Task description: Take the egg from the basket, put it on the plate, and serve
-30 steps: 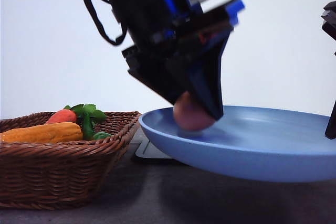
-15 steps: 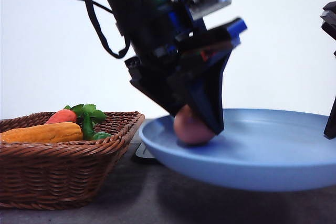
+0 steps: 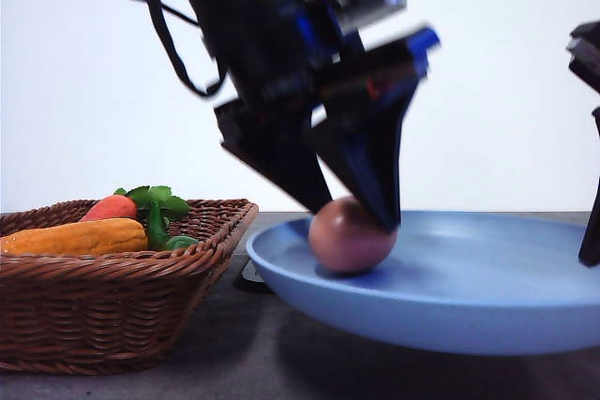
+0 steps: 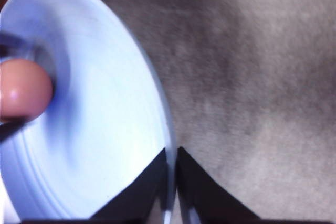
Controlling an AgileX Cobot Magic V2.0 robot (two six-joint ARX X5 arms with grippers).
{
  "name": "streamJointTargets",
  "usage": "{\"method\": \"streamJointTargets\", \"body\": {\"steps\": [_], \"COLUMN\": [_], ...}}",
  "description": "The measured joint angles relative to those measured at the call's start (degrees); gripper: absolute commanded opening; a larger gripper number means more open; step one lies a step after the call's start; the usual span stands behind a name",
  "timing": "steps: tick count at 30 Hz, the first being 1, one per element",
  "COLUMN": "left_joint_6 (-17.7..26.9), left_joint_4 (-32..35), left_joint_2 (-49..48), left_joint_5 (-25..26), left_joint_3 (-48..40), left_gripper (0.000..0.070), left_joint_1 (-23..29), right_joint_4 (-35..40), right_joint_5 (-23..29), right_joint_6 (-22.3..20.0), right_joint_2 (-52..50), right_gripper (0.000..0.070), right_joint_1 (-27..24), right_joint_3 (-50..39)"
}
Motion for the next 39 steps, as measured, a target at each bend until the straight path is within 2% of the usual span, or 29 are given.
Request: {"method": "streamJointTargets", "body": {"steps": [7,14,20,28,34,36,39], "left_joint_6": [0.0,-0.6,-0.8,-1.6,-2.7,-3.0,-3.0], "left_joint_4": [-1.6,-5.5,-9.4,-12.5,-13.1,-13.4,-13.8], "left_joint_2": [-12.6,-26.5,-36.6,-44.3,-45.7,-45.6,-45.4], "left_joint_5": [0.0,0.0,-2.3,-6.0,-6.1,-6.1,-6.1], "left_joint_3": [2.1,2.1,2.1,2.1,2.1,2.1,2.1], "left_gripper": [0.0392,0.0393,0.0393,0.0392,0.0393,0.0393,0.0392], "left_joint_1": [0.6,3.4,5.9,6.8,6.8,6.8,6.8], "right_joint_4": [2.8,3.9,5.4,9.8,9.8,9.8,9.8], "right_joint_5": [-1.3,-1.6,-1.4,-1.4,-2.1,-2.1,-2.1], "right_joint_6": [0.0,-1.1,-2.0,-2.1,-2.1,-2.1,-2.1], "right_joint_2": [6.0,16.0,26.7,40.2,44.9,44.9,44.9], "right_gripper": [0.0000,0.0000,0.0000,0.0000,0.0000,0.0036,0.0167], "right_joint_1": [-2.9,-6.5,-7.1,-7.3,-7.4,-7.4,-7.4], "right_joint_3": [2.3,12.1,22.1,32.6,34.7,34.9,34.9]}}
